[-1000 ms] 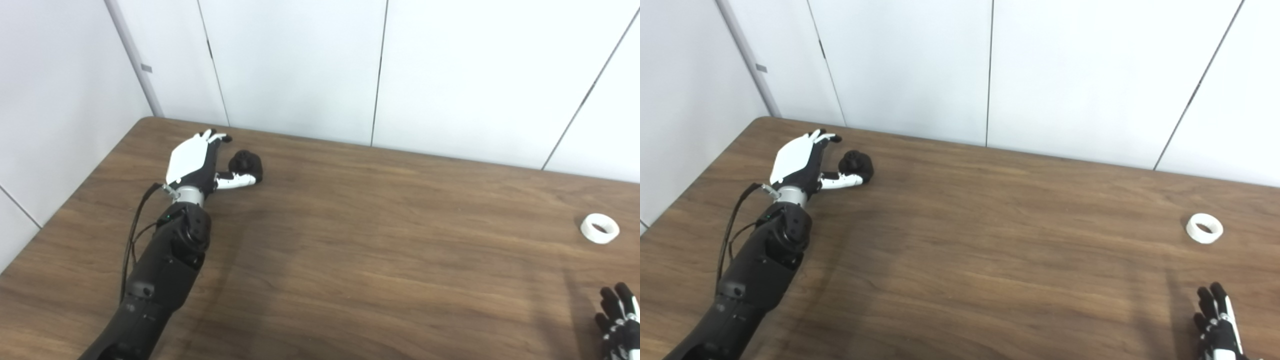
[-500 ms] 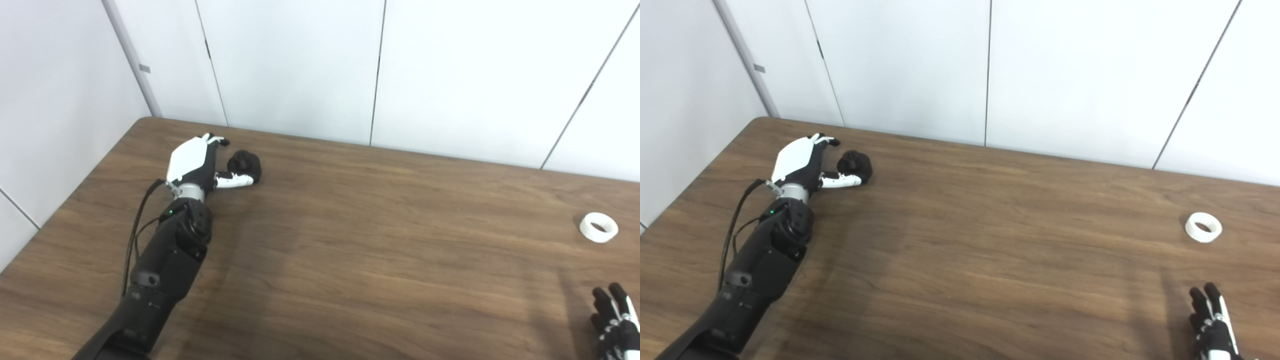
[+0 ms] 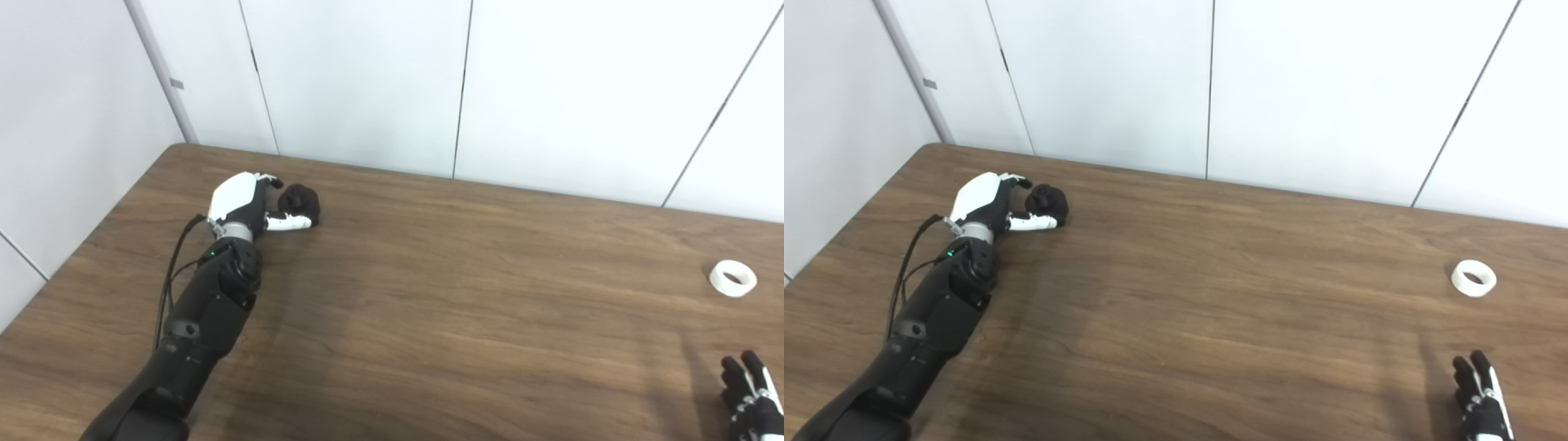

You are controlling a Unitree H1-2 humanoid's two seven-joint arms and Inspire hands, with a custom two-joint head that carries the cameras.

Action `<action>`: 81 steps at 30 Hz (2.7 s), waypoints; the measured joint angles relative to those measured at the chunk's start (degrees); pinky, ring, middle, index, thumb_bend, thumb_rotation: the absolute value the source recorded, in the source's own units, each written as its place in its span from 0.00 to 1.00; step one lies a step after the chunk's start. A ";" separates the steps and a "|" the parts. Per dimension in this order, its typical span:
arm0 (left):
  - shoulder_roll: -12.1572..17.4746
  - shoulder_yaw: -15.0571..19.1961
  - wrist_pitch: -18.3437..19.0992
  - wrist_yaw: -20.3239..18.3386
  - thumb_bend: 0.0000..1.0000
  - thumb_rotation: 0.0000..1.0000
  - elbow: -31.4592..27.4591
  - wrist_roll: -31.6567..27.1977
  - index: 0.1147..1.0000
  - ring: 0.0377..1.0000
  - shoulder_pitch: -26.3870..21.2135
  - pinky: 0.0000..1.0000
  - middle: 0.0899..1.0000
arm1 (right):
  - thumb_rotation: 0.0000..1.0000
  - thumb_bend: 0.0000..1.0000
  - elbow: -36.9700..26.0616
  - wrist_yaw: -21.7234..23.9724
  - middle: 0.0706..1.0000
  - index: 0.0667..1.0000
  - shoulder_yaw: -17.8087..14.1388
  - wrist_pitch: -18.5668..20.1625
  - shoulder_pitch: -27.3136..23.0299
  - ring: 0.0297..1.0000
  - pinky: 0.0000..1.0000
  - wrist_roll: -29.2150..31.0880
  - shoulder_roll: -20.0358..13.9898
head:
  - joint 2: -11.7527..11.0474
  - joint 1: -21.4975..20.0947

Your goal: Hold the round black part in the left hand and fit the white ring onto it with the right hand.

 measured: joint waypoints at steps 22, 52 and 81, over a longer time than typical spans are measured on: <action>-0.11 -0.45 -1.27 1.21 0.93 0.36 2.49 -3.52 0.71 0.97 -0.77 1.00 0.89 | 1.00 0.49 -1.02 -0.13 0.95 0.97 0.38 0.22 1.11 0.98 1.00 0.31 0.14 | 0.62 -0.35; -0.44 0.64 -5.30 4.10 0.52 0.05 3.89 -6.72 0.42 0.88 -0.92 1.00 0.76 | 1.00 0.50 -1.61 -0.33 0.94 0.97 0.55 0.38 1.61 0.97 1.00 0.12 0.21 | 0.88 -0.88; 0.61 -3.97 -9.34 1.21 0.52 0.05 -19.92 0.38 0.42 0.89 10.75 1.00 0.75 | 1.00 0.60 -0.65 -2.84 0.91 0.92 2.76 -1.01 0.68 0.92 0.95 -4.24 0.28 | 2.90 -7.03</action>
